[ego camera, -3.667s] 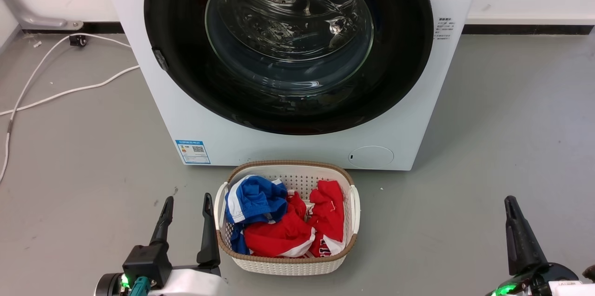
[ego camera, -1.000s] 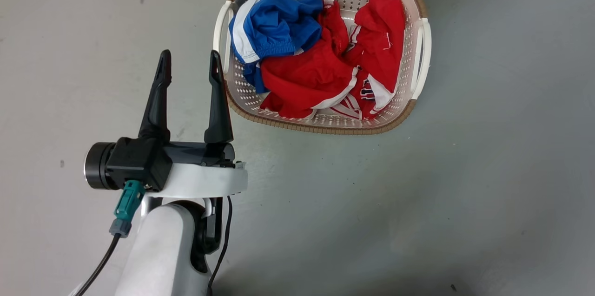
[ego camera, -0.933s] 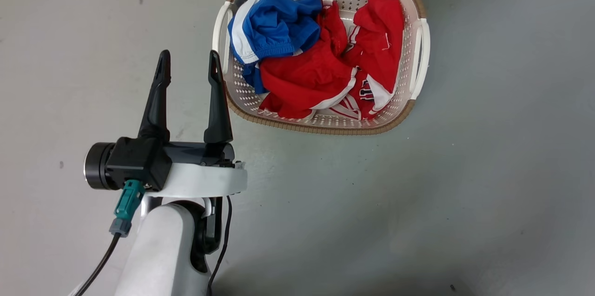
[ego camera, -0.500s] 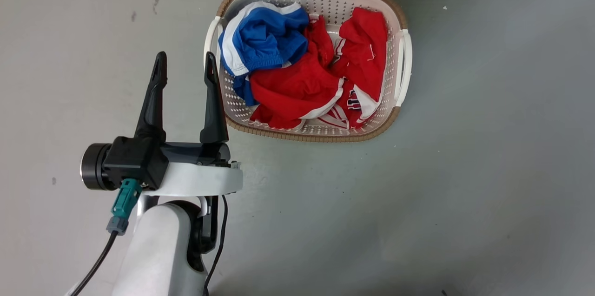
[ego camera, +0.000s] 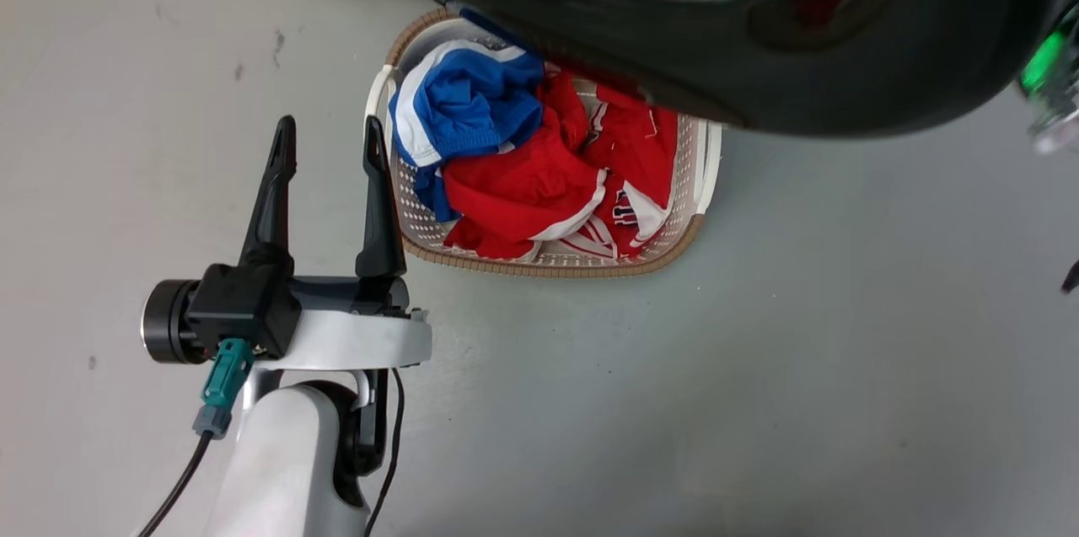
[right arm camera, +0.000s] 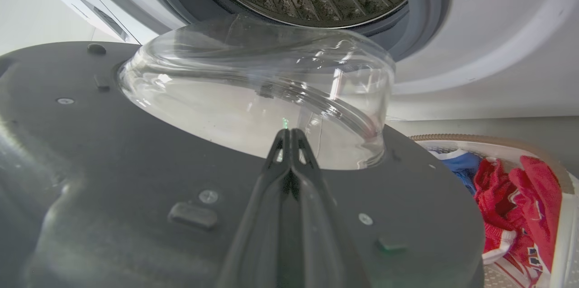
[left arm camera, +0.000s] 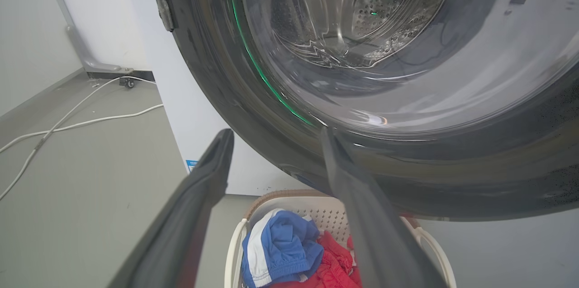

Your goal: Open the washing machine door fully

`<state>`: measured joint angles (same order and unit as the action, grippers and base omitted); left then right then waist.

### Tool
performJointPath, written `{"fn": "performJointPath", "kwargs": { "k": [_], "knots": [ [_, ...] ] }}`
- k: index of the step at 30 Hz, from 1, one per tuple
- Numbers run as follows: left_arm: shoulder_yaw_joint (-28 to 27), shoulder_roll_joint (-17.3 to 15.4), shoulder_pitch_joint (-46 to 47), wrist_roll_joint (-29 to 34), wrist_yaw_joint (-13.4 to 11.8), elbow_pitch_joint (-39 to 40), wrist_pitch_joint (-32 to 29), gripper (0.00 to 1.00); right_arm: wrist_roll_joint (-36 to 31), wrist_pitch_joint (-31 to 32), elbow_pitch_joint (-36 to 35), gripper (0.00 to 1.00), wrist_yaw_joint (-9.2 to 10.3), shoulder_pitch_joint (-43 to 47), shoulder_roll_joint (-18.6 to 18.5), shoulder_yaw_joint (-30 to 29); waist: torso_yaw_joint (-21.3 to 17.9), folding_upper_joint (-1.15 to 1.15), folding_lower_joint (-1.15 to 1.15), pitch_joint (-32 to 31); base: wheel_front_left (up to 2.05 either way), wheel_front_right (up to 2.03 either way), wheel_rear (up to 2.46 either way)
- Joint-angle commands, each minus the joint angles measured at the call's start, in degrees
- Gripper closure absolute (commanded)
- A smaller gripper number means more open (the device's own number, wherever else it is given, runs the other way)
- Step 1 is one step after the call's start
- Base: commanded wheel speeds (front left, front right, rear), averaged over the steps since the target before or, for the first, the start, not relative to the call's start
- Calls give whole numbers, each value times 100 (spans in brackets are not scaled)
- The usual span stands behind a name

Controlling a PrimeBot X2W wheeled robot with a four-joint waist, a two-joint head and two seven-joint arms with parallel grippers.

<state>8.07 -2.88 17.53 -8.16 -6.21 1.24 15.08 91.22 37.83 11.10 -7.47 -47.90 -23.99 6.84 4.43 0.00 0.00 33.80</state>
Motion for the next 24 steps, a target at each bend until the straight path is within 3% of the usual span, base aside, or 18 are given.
{"fn": "performJointPath", "kwargs": {
  "k": [1,13,24],
  "knots": [
    [-41,0,-92,56,19,-18,14,0,64,59,-161,100,-4,253,106,79,-33,0,0,-87,0,0,0],
    [-76,1,-326,104,63,-96,14,0,143,216,-1037,100,-10,1284,398,417,-85,0,0,-615,0,0,0],
    [-72,1,-650,121,52,-178,14,0,163,375,-1345,100,-9,2212,698,863,-84,0,0,-1184,0,0,0]
  ]
}}
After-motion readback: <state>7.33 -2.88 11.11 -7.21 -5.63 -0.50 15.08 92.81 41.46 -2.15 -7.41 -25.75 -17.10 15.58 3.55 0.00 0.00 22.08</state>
